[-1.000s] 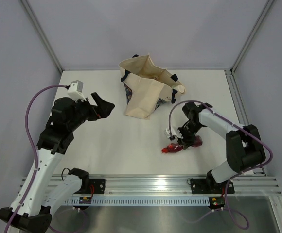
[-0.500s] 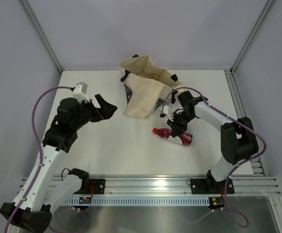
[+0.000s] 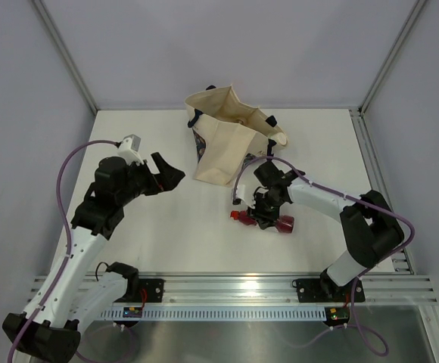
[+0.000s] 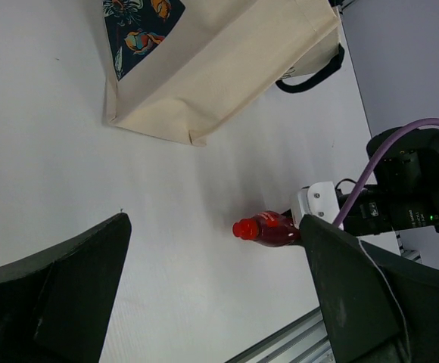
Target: Place the personal care products into the canvas bag
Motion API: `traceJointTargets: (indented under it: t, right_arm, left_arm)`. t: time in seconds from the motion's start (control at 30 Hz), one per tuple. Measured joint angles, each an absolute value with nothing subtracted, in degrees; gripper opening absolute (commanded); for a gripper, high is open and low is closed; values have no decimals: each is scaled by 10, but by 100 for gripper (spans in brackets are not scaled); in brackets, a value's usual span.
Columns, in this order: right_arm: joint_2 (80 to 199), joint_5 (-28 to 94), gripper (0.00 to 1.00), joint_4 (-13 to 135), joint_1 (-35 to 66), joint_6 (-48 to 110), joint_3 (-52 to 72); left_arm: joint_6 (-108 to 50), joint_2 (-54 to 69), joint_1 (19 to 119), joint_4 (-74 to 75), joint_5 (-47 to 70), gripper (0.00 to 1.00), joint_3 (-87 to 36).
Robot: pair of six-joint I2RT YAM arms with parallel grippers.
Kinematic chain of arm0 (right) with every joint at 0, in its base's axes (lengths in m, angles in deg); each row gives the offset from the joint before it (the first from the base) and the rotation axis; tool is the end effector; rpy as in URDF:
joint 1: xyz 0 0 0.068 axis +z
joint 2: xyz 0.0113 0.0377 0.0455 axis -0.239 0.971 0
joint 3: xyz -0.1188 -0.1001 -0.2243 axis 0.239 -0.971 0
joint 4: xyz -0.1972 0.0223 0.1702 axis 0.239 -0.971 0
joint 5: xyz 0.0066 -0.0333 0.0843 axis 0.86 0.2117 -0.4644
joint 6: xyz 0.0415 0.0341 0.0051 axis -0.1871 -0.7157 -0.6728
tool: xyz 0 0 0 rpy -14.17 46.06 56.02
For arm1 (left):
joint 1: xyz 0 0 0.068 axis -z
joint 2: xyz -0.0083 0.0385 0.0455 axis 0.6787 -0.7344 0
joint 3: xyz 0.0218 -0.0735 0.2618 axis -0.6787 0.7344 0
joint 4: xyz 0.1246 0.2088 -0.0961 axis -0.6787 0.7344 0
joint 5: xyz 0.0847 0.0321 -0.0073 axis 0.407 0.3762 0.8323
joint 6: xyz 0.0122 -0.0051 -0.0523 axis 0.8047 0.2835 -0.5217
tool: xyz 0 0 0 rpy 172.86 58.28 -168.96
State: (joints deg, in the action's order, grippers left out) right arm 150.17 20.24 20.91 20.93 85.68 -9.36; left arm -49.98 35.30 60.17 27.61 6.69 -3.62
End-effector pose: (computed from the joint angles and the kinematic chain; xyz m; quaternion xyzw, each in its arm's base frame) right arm 0.2300 0.1747 0.1788 -0.6608 0.7203 0.1606 0.1367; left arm 0.1726 -0.0626 0.3380 -0.0485 0.8264 -0.3206 0.4603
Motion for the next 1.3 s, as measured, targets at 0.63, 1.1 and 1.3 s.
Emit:
traceJointTargets:
  t: [0.63,1.1,1.3]
  right_arm:
    - [1567,-130,0,19,8,795,69]
    - [1642,-132,0,187,-22,453,578]
    - [1839,-68,0,266,-16,424,825]
  left_arm:
    - [-502,354,602,244,28,99,-32]
    - [-504,347,602,216,4,99,-26]
    - [-506,365,602,221,5,99,-4]
